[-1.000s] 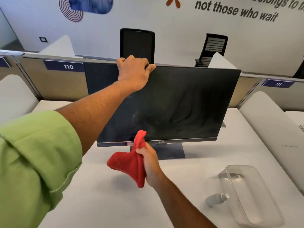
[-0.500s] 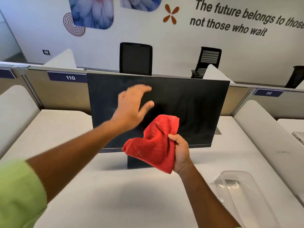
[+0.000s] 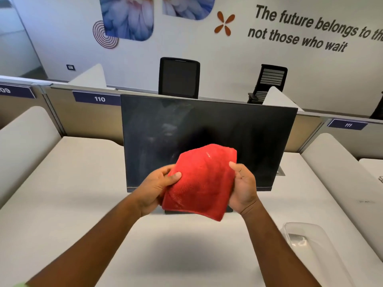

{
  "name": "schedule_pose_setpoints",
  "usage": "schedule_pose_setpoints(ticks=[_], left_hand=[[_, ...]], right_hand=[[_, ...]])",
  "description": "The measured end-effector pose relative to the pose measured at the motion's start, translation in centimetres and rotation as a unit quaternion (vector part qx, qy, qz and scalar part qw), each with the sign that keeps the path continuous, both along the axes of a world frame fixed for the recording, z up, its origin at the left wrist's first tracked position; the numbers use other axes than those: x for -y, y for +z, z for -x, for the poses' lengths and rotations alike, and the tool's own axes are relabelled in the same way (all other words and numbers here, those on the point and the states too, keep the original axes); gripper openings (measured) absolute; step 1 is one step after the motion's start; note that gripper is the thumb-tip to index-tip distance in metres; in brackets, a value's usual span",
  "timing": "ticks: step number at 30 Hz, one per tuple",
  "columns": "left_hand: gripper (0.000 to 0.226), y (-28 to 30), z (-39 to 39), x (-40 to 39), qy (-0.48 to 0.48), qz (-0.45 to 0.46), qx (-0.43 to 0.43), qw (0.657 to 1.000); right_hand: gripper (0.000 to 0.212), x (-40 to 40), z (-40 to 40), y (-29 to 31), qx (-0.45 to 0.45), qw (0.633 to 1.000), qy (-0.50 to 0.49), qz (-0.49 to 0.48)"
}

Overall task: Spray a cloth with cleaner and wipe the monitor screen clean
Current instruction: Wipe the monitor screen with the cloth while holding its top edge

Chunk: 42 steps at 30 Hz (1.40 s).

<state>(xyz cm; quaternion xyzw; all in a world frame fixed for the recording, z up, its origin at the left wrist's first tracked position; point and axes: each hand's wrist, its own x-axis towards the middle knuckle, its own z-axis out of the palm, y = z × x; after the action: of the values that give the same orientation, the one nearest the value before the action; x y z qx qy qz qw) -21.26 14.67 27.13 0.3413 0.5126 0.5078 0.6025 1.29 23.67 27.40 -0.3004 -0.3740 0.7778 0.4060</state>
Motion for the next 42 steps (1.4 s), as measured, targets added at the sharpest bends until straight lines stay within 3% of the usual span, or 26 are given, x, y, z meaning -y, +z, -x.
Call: schedule_pose_setpoints(ticks=[4,7,9,11,15,18,20,22,25,28,32,34,38,42], left_hand=[[0.047,1.4,1.2,-0.4,-0.051,-0.071,-0.103,0.991],[0.044,3.3,1.2,-1.2,-0.098,-0.111,-0.183,0.972],[0.043,4.5,1.1,-1.9,-0.109,-0.127,-0.208,0.964],[0.044,5.4,1.0,-2.7,-0.094,-0.138,-0.229,0.959],[0.048,5.8,1.5,-3.8,-0.026,-0.153,-0.265,0.952],[0.055,4.4,1.9,-3.6,0.028,-0.148,-0.291,0.945],[0.065,3.4,2.0,-3.3,0.050,-0.129,-0.282,0.949],[0.065,2.8,1.7,-3.0,0.048,-0.113,-0.268,0.956],[0.047,3.3,0.8,-3.6,0.028,-0.140,-0.292,0.946],[0.031,4.3,0.1,-5.1,0.067,-0.183,-0.346,0.918],[0.032,5.9,-0.4,-6.4,0.136,-0.192,-0.369,0.899],[0.031,7.2,0.3,-6.7,0.162,-0.228,-0.414,0.866],[0.029,11.5,3.7,-7.9,0.224,-0.334,-0.552,0.730],[0.040,15.4,7.2,-10.5,0.187,-0.290,-0.682,0.644]], right_hand=[[0.060,-2.7,-2.2,0.3,0.053,0.997,0.027,-0.049],[0.082,-4.5,-3.2,2.1,0.190,0.966,0.132,-0.112],[0.079,-4.6,-2.2,3.5,0.285,0.925,0.200,-0.149],[0.069,-4.2,-0.7,3.9,0.321,0.903,0.245,-0.147],[0.056,-3.1,0.2,3.0,0.278,0.936,0.197,-0.085],[0.046,-2.1,0.3,1.5,0.188,0.973,0.126,-0.037],[0.062,-1.6,0.3,0.4,0.109,0.991,0.080,0.013],[0.084,-1.0,0.2,-0.4,0.032,0.997,0.059,0.050],[0.092,0.3,0.3,-1.0,-0.025,0.995,0.071,0.062],[0.080,2.1,1.3,-1.1,-0.021,0.994,0.048,0.096],[0.066,3.0,2.2,-0.9,-0.033,0.988,-0.003,0.151],[0.064,2.5,1.9,-0.6,-0.043,0.984,-0.079,0.151],[0.049,1.1,1.2,0.9,-0.052,0.967,-0.247,0.031],[0.059,-0.1,4.4,1.8,0.086,0.930,-0.322,-0.157]])
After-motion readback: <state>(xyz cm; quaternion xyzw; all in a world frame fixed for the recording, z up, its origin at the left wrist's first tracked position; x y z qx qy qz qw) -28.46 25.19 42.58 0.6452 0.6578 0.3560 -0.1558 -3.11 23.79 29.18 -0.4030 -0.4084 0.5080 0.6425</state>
